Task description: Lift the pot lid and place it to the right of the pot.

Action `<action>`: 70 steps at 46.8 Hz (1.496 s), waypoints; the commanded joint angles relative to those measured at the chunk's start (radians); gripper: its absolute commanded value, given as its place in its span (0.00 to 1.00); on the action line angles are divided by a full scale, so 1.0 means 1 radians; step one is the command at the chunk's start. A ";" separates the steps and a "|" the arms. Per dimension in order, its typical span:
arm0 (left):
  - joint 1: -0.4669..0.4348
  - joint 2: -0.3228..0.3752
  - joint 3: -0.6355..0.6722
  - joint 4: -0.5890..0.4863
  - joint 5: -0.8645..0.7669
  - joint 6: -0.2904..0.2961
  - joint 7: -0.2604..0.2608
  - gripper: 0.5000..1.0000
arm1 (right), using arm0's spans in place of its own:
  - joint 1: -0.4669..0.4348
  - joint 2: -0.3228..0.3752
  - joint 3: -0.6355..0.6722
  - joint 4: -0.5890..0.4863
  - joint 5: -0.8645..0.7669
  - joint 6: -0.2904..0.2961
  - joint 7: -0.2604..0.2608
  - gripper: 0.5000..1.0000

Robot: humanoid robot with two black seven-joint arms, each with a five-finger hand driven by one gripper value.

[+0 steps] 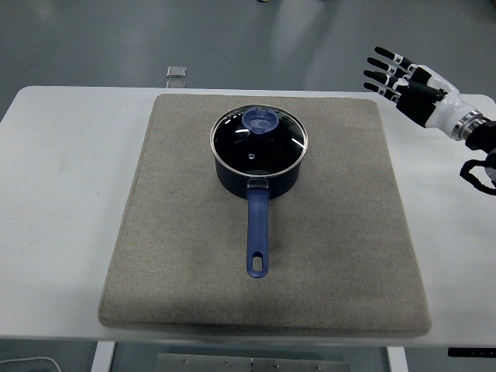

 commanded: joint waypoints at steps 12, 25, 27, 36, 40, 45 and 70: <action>0.000 0.000 0.000 0.000 0.000 0.000 0.000 1.00 | 0.016 0.003 -0.002 0.003 -0.043 0.000 0.000 0.84; 0.000 0.000 0.000 0.000 0.000 0.000 0.000 1.00 | 0.033 -0.009 -0.002 0.003 -0.122 0.011 0.001 0.84; 0.000 0.000 0.000 0.000 0.000 0.000 0.000 1.00 | 0.035 -0.009 -0.002 0.004 -0.126 0.011 0.001 0.84; 0.000 0.000 0.000 0.000 0.000 0.000 0.000 1.00 | 0.056 -0.017 -0.002 0.030 -0.195 0.014 0.001 0.84; 0.000 0.000 0.000 0.000 0.000 0.000 0.000 1.00 | 0.065 -0.031 0.001 0.050 -0.249 0.015 0.003 0.84; 0.000 0.000 0.000 0.000 0.000 0.000 0.000 1.00 | 0.078 -0.057 0.001 0.087 -0.329 0.017 0.003 0.84; 0.000 0.000 0.000 0.000 0.000 0.000 0.000 1.00 | 0.104 -0.095 -0.002 0.277 -0.686 0.028 0.016 0.84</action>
